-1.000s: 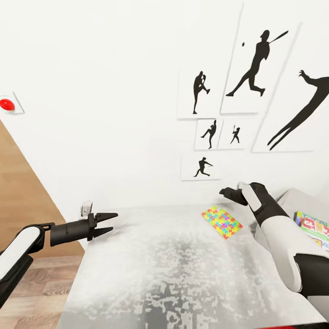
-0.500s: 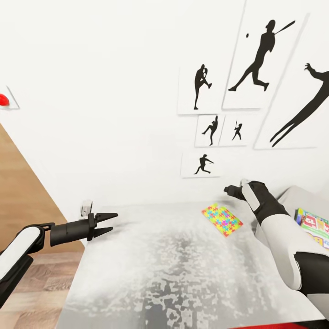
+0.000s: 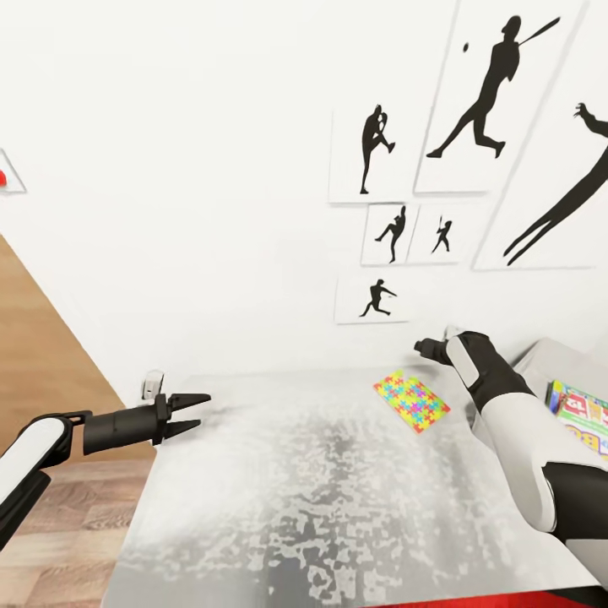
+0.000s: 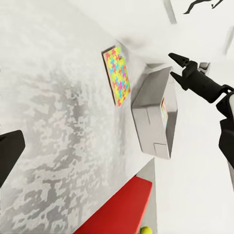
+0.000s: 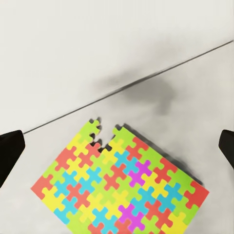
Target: Put all the toys in the child's room - the three board games (two on the bed and one on the table), the two jigsaw puzzles on the table, and the tennis ball on the table - inside the toy box on the table in the child's room.
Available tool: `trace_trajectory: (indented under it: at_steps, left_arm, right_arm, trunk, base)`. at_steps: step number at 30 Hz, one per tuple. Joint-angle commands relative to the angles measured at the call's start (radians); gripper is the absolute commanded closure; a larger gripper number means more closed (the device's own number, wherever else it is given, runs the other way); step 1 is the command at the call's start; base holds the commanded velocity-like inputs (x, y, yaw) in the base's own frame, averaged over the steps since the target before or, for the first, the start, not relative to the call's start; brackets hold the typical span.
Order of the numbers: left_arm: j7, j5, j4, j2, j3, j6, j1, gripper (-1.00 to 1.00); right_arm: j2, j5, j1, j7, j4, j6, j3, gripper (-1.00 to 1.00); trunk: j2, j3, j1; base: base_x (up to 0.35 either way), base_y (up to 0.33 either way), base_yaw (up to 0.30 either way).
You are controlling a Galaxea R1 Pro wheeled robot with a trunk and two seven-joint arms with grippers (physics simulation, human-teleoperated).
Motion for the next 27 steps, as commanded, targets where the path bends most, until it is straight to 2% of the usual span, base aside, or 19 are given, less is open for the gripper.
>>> trace_trajectory:
  at_steps: [1,27]
  left_arm:
    - [-0.006,-0.004,0.000,0.001,-0.001,0.001,-0.001,-1.00]
    - [-0.006,-0.003,0.000,0.001,-0.002,0.001,-0.001,-1.00]
  right_arm:
    - [0.000,-0.011,-0.001,-0.008,-0.001,0.003,0.000,-1.00]
    - [-0.001,-0.012,-0.001,-0.008,-0.002,0.003,-0.003,-1.00]
  trunk:
    - [-0.002,-0.004,0.001]
    - [-0.002,-0.047,0.001]
  base:
    - [0.000,0.000,0.000]
    - [0.000,0.000,0.000]
